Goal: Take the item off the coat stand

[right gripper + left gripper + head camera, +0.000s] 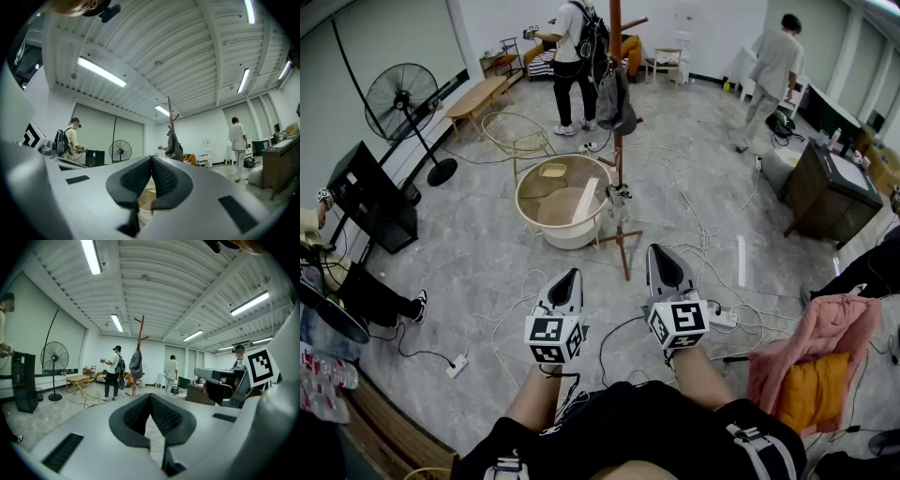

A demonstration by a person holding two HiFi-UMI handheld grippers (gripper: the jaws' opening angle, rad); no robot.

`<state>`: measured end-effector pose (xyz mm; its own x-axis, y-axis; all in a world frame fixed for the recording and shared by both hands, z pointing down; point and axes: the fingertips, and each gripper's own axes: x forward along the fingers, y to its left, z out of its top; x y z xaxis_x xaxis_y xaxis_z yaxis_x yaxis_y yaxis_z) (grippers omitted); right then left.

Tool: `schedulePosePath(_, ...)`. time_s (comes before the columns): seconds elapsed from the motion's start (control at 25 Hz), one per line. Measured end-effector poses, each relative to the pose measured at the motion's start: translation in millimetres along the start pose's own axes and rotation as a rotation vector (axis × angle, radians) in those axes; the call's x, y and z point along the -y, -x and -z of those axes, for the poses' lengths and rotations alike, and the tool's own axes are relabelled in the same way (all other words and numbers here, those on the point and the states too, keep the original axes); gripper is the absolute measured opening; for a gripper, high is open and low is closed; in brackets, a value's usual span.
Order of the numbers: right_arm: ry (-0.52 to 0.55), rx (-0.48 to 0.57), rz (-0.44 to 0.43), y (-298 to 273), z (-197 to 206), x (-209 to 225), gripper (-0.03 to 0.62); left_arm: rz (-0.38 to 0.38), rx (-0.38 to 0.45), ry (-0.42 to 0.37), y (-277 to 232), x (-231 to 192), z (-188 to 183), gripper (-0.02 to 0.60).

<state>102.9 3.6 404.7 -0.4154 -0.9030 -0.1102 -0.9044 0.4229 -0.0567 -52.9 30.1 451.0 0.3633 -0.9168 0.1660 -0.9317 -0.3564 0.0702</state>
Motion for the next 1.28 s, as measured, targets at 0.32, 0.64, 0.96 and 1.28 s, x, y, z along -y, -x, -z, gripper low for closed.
schedulePosePath(0.32,-0.01,-0.01,-0.01,21,-1,4,0.014,-0.005,0.021,-0.009,12,19,-6,0.015)
schedulePosePath(0.64,-0.013,-0.011,-0.015,24,-5,-9,0.014,0.005,0.044,-0.019,26,16,-17,0.015)
schedulePosePath(0.96,-0.009,-0.018,0.001,22,2,-45,0.014,0.024,0.043,-0.011,48,-11,-5,0.015)
schedulePosePath(1.28,0.012,-0.03,0.045,28,17,-73,0.014,0.051,0.04,-0.007,66,-37,11,0.015)
